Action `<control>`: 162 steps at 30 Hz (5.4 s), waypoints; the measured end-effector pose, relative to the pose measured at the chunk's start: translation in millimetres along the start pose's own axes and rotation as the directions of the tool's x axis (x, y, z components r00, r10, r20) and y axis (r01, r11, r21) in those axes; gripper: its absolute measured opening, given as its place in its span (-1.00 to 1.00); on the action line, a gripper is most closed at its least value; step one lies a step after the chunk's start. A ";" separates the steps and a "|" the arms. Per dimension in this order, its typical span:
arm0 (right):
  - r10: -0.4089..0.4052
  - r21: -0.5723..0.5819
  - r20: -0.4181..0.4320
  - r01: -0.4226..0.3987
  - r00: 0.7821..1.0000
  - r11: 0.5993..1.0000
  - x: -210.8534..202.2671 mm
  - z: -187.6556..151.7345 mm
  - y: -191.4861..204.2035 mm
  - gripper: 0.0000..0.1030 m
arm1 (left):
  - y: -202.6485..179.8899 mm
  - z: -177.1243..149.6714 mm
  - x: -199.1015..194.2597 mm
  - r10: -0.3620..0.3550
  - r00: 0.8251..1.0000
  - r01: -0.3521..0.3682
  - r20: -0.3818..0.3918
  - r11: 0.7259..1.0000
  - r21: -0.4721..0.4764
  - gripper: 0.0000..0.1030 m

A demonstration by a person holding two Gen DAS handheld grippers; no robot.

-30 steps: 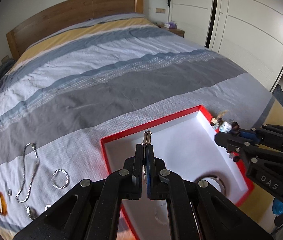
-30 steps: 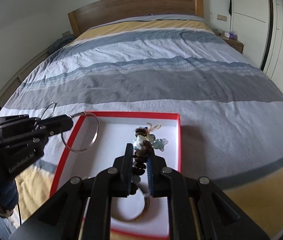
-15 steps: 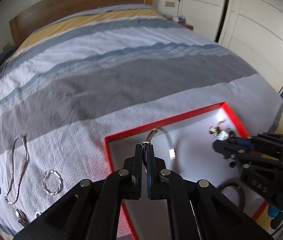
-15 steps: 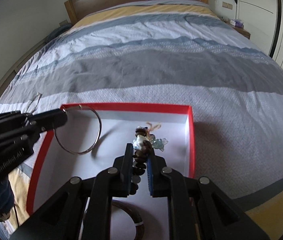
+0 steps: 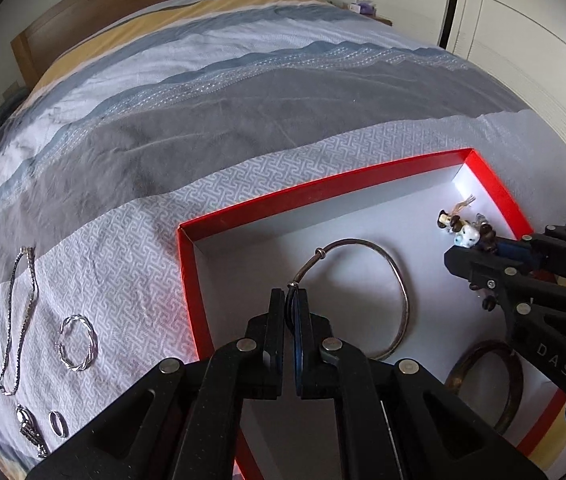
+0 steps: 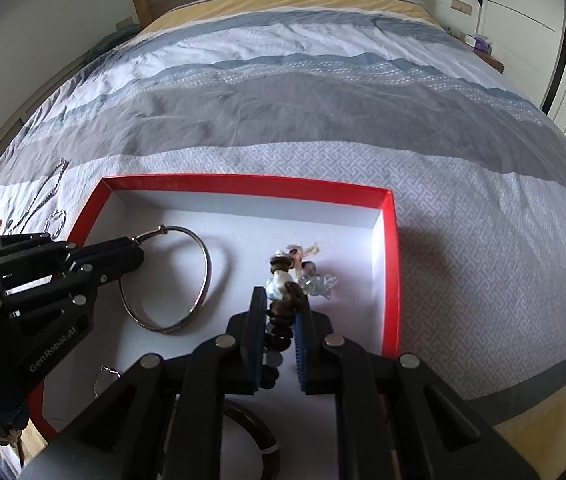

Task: Organize jewelry
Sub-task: 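Carry the silver bangle and beaded bracelet into the red box and release, then withdraw both grippers from the box toward the amber bangle, then grasp the silver watch with the left gripper while the right grasps the silver ring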

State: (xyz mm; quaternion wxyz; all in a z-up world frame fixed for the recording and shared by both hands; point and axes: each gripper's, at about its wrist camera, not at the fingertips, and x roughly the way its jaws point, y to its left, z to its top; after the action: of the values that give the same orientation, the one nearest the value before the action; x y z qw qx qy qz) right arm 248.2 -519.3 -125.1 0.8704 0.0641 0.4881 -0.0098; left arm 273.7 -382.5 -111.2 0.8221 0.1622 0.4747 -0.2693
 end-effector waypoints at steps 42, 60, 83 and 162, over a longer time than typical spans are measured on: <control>-0.016 -0.037 0.207 0.024 0.978 0.999 -152.6 -8.4 125.7 -0.26 | 125.9 -95.1 -192.4 0.023 0.966 0.004 0.258 0.995 -0.104 -0.25; 0.011 -0.098 0.172 0.006 0.985 0.995 -143.8 -20.9 240.2 -0.26 | 250.3 -197.4 -225.4 0.166 0.952 -0.095 0.256 0.959 -0.267 -0.24; 0.110 -0.130 0.076 -0.100 0.991 0.987 -75.2 -29.7 274.4 -0.26 | 357.5 -248.7 -190.2 0.293 0.950 -0.217 0.104 0.866 -0.451 -0.18; 0.276 -0.140 0.056 -0.266 0.959 0.954 -8.9 -0.7 234.3 -0.63 | 231.6 -143.9 -65.1 0.034 0.995 -0.002 0.097 0.951 -0.308 -0.54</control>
State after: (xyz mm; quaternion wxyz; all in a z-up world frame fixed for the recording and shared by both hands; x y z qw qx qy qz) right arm 261.6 -287.3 -94.0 0.8835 0.0727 0.4413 0.1396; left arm 285.9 -102.6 -123.6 0.8627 0.0227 0.4671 -0.1924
